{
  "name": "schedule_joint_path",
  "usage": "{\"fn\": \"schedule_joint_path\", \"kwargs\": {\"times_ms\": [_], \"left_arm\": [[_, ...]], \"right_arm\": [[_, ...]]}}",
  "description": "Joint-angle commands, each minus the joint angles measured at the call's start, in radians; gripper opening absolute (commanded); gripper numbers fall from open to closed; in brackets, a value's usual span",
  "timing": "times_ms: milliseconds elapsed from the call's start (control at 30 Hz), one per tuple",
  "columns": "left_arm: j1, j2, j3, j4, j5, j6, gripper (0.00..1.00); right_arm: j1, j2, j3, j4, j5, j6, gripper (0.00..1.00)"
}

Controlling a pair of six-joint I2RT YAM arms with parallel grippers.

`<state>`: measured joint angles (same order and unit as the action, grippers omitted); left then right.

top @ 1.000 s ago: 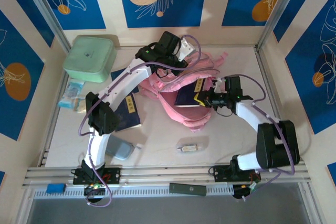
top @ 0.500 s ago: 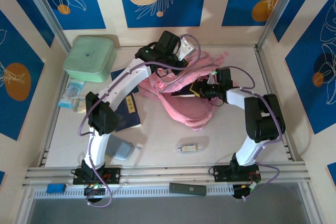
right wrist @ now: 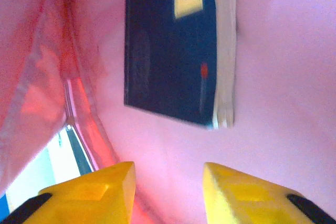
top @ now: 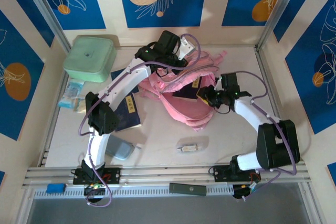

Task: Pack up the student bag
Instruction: Place the book in the student bag.

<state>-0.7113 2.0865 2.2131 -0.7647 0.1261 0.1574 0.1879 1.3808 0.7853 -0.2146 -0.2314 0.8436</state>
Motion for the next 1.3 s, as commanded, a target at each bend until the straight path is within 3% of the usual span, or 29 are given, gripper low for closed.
{"fn": "schedule_joint_path", "kwargs": {"times_ms": [0, 167, 333, 567, 800, 967, 1133, 1267], "left_arm": [[-0.001, -0.036, 0.026, 0.122, 0.033, -0.012, 0.0], [-0.001, -0.038, 0.026, 0.12, 0.042, -0.009, 0.0], [-0.002, -0.042, 0.025, 0.113, 0.056, -0.003, 0.0], [0.0, -0.053, 0.014, 0.104, 0.066, 0.023, 0.0], [0.0, -0.054, 0.001, 0.134, 0.092, 0.011, 0.0], [0.001, -0.046, 0.001, 0.141, 0.085, 0.004, 0.0], [0.003, -0.037, -0.004, 0.13, 0.067, 0.0, 0.0], [0.003, -0.029, -0.023, 0.117, 0.063, -0.019, 0.0]], "right_arm": [[0.068, 0.017, -0.069, 0.056, 0.021, 0.204, 0.3], [0.153, 0.119, -0.024, 0.136, 0.153, 0.302, 0.13], [0.152, 0.213, 0.016, 0.169, 0.29, 0.322, 0.0], [0.098, 0.241, 0.04, 0.241, 0.389, 0.28, 0.0], [-0.013, 0.26, 0.09, 0.251, 0.331, 0.29, 0.0], [-0.03, 0.27, 0.121, 0.23, 0.263, 0.242, 0.0], [-0.016, 0.125, 0.041, 0.216, 0.219, 0.172, 0.0], [-0.015, -0.059, 0.002, 0.063, 0.225, 0.08, 0.03]]}}
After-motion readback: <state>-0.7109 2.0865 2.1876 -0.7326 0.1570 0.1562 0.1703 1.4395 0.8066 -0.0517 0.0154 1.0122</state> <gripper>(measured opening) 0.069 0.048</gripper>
